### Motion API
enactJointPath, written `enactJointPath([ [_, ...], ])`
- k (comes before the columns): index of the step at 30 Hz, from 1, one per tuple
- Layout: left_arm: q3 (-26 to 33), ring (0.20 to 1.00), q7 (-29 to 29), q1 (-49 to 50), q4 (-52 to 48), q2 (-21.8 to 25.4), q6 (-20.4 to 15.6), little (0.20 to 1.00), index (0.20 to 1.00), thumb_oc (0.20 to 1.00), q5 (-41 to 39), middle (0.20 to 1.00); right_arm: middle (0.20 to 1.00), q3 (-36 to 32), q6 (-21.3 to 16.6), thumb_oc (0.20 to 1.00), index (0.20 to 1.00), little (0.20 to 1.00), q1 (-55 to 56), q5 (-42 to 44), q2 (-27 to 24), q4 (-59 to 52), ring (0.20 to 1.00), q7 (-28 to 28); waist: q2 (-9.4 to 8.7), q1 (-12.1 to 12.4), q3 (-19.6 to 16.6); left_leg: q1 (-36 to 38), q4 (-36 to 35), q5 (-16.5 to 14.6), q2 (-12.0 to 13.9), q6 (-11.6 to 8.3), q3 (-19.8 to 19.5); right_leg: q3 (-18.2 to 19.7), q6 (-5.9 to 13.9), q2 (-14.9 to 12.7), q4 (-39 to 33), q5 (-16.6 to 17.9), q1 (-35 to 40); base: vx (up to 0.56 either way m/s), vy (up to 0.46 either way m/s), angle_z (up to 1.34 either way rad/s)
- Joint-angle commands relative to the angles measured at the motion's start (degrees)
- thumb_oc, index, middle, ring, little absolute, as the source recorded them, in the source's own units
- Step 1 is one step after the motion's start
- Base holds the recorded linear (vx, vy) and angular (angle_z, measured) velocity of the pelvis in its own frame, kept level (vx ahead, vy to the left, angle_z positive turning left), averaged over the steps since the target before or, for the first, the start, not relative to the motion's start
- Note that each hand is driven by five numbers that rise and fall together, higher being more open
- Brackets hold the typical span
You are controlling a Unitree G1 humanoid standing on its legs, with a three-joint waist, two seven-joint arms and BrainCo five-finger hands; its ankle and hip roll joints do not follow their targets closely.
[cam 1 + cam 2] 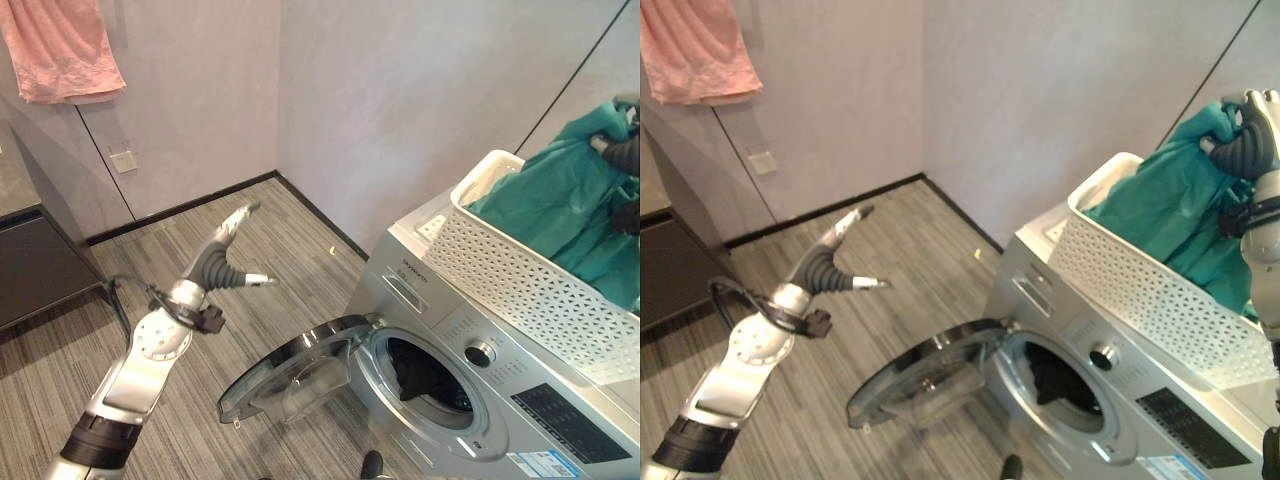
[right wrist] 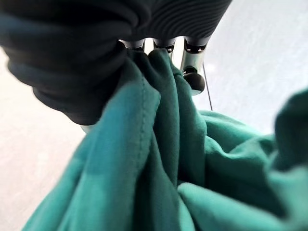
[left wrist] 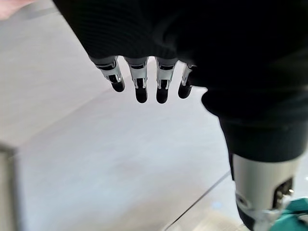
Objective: Grab the laundry basket,head to the washer,open it,put in the laundry and shut it.
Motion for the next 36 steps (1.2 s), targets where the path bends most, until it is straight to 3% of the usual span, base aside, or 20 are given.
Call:
enactJointPath([
  [1, -3.23, 1.0, 2.65, -10.55, -3.18, 2.3, -4.15, 1.0, 1.0, 1.0, -0.91, 1.0, 0.2, 2.11, 0.12, 0.2, 0.2, 0.2, -10.78, 1.62, -2.96, 1.19, 0.2, -1.13, 1.19, 1.49, -2.03, 0.24, -1.75, -4.82, -1.99, 2.54, 0.62, -2.99, 5.73, -4.94, 8.33, -6.55, 3.49, 0.0, -0.078, -0.04],
  [2, -6.53, 1.0, 2.89, -17.07, -0.08, 0.42, -3.23, 1.0, 1.0, 1.0, -3.61, 1.0, 0.2, 4.47, 0.67, 0.2, 0.2, 0.2, -13.55, 1.67, -2.17, 2.41, 0.2, -0.97, 1.78, 0.77, -2.43, 0.35, -1.77, -5.0, -1.51, 2.17, 0.77, -3.06, 5.68, -4.44, 8.03, -7.49, 3.9, -0.03, -0.081, -0.05],
  [5, -10.24, 1.0, 3.4, -24.13, 5.03, -1.61, -2.43, 1.0, 1.0, 1.0, -5.78, 1.0, 0.2, 6.97, 1.27, 0.2, 0.2, 0.2, -16.93, 1.73, -1.97, 3.74, 0.2, -0.91, 2.21, 0.24, -2.43, -0.05, -1.8, -4.41, -1.54, 2.03, 0.79, -3.11, 5.58, -4.42, 7.69, -7.54, 3.77, -0.03, -0.056, -0.06],
  [6, -13.89, 1.0, 3.47, -30.34, 9.88, -4.53, -1.32, 1.0, 1.0, 1.0, -6.87, 1.0, 0.2, 9.34, 1.76, 0.2, 0.2, 0.2, -20.1, 1.57, -0.96, 5.18, 0.2, -0.97, 2.8, -0.36, -2.66, -0.11, -1.82, -4.18, -1.32, 1.8, 0.94, -3.18, 5.47, -4.28, 7.45, -8.27, 3.84, -0.03, -0.056, -0.09],
  [8, -15.38, 1.0, 3.41, -33.19, 12.37, -5.84, -1.1, 1.0, 1.0, 1.0, -7.83, 1.0, 0.2, 10.68, 1.89, 0.2, 0.2, 0.2, -21.91, 1.68, -0.64, 5.73, 0.2, -0.96, 3.15, -0.62, -2.5, -0.15, -1.82, -4.1, -1.23, 1.66, 1.08, -3.26, 5.43, -4.2, 7.33, -8.51, 3.85, -0.03, -0.056, -0.09],
  [9, -18.41, 1.0, 2.87, -36.89, 17.63, -9.29, 0.22, 1.0, 1.0, 1.0, -12.71, 1.0, 0.2, 13.07, 2.24, 0.2, 0.2, 0.2, -25.04, 1.64, 0.33, 6.91, 0.2, -0.97, 3.78, -1.13, -2.78, -0.16, -1.85, -3.9, -1.04, 1.43, 1.24, -3.42, 5.27, -4.04, 6.88, -9.18, 4.06, -0.01, -0.037, -0.08],
  [15, -23.24, 1.0, 2.72, -43.21, 26.7, -14.59, 1.46, 1.0, 1.0, 1.0, -22.15, 1.0, 0.2, 17.22, 3.02, 0.2, 0.2, 0.2, -30.15, 2.17, 0.92, 9.08, 0.2, -0.99, 5.45, -2.23, -3.03, -0.5, -1.85, -3.24, -0.56, 0.69, 1.39, -3.81, 4.91, -3.35, 5.08, -10.24, 4.84, -0.01, -0.056, -0.03],
  [19, -26.55, 1.0, 1.15, -43.09, 32.32, -19.77, 3.3, 1.0, 1.0, 1.0, -36.51, 1.0, 0.2, 20.55, 3.68, 0.2, 0.2, 0.2, -34.49, 4.01, 0.72, 12.07, 0.2, -1.91, 6.64, -3.15, -3.18, -1.27, -1.85, -2.38, -0.02, -0.25, 1.34, -3.88, 4.4, -2.24, 3.03, -11.33, 5.56, -0.03, -0.064, 0.01],
  [21, -27.33, 1.0, 2.56, -44.93, 35.75, -21.9, 3.19, 1.0, 1.0, 1.0, -41.28, 1.0, 0.2, 21.94, 3.99, 0.2, 0.2, 0.2, -35.7, 4.37, 1.13, 12.67, 0.2, -2.07, 6.91, -3.72, -3.35, -1.55, -1.85, -2.07, 0.28, -0.63, 1.46, -3.76, 4.19, -1.81, 2.3, -11.46, 5.75, -0.03, -0.059, -0.02],
  [22, -28.25, 1.0, 4.57, -48.16, 40.35, -25.2, 2.45, 1.0, 1.0, 1.0, -44.49, 1.0, 0.2, 23.93, 4.13, 0.2, 0.2, 0.2, -37.25, 5.23, 1.91, 13.6, 0.2, -2.59, 7.0, -4.46, -3.48, -1.86, -1.85, -1.73, 0.66, -1.12, 1.46, -3.51, 3.9, -1.18, 1.58, -11.92, 5.91, -0.03, -0.048, -0.03],
  [36, -34.2, 1.0, 2.08, -56.99, 49.71, -30.65, 4.47, 1.0, 1.0, 1.0, -34.55, 1.0, 0.2, 26.83, 3.44, 0.2, 0.2, 0.2, -41.28, 7.76, 3.72, 15.69, 0.2, -3.31, 7.58, -5.96, -3.48, -2.2, -1.85, -1.41, 2.34, -2.24, 2.11, -1.62, 2.79, 1.29, -0.08, -14.15, 5.9, -0.01, -0.015, 0.0],
])
